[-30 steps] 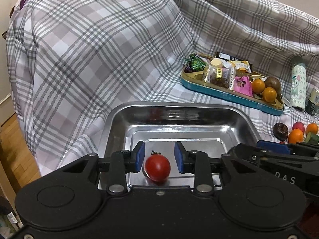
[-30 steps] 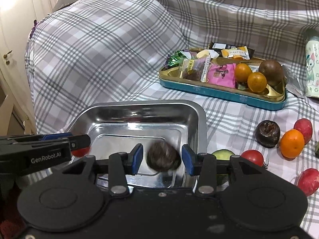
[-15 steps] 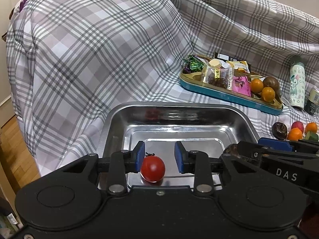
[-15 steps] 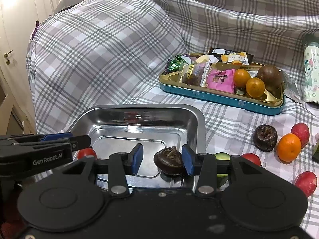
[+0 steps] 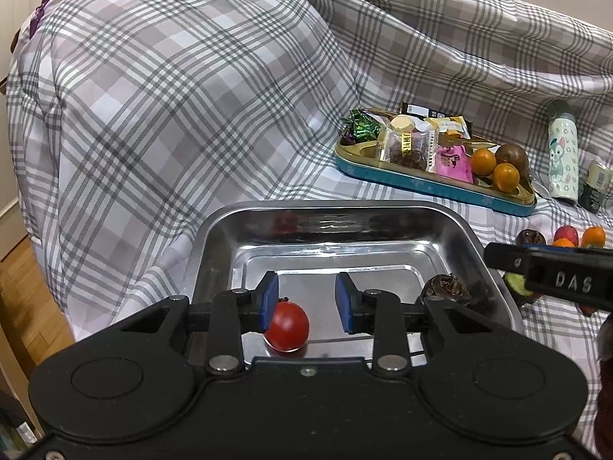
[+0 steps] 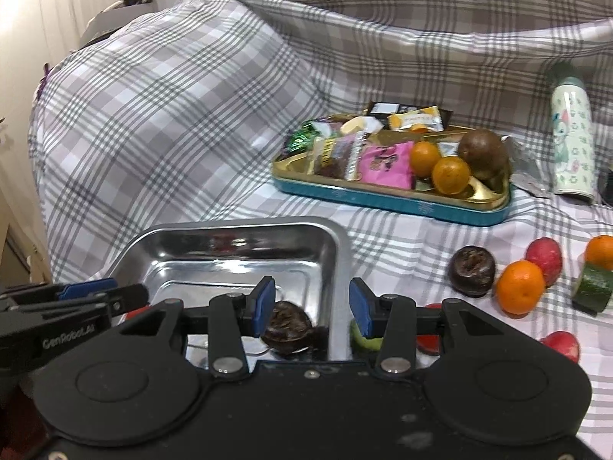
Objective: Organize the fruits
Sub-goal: 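Move both tools back toward the red radish and another red tomato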
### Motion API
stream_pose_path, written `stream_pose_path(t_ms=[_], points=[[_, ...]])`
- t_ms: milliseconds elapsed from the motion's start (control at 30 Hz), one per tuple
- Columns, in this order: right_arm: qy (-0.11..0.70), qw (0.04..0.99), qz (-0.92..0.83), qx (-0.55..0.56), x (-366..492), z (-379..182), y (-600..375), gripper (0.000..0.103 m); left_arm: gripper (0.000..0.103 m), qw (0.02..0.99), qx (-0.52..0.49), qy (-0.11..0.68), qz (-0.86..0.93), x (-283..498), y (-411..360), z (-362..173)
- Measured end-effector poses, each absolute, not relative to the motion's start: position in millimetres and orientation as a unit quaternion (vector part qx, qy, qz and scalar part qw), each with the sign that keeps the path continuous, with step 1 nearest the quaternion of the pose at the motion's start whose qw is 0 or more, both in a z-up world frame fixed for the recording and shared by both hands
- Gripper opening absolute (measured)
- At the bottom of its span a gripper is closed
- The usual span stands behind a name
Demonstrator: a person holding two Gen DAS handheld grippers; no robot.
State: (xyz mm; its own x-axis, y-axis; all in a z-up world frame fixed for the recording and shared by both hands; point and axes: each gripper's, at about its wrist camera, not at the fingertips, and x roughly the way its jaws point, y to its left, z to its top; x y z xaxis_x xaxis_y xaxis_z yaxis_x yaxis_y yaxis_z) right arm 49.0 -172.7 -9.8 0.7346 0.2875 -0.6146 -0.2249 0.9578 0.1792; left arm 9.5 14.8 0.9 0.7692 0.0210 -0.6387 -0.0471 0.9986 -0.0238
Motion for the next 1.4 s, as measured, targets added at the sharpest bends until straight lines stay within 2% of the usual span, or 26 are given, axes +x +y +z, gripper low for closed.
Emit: stream_pose_path(t_ms=[267,700,900,1400], points=[[0.324,0.941,0.090,0.051,48.3,-3.9,-200.5,0.046,0.041,0.942,-0.003,0.334,0.018,8.2,9.4,1.4],[0.324,0.935,-0.025,0.141,39.3,2.0,-291.5,0.046,0.041,0.940,0.025,0.339,-0.010,7.3,-10.6,0.1],[0.330,0.927,-0.063,0.165,32.3,-2.0,-319.6,0.046,0.041,0.940,0.042,0.333,-0.055,5.5,-46.4,-1.9],[0.346,0.924,-0.086,0.142,26.4,-8.3,-337.1,0.046,0.041,0.933,0.062,0.318,-0.157,8.7,-139.9,4.5]])
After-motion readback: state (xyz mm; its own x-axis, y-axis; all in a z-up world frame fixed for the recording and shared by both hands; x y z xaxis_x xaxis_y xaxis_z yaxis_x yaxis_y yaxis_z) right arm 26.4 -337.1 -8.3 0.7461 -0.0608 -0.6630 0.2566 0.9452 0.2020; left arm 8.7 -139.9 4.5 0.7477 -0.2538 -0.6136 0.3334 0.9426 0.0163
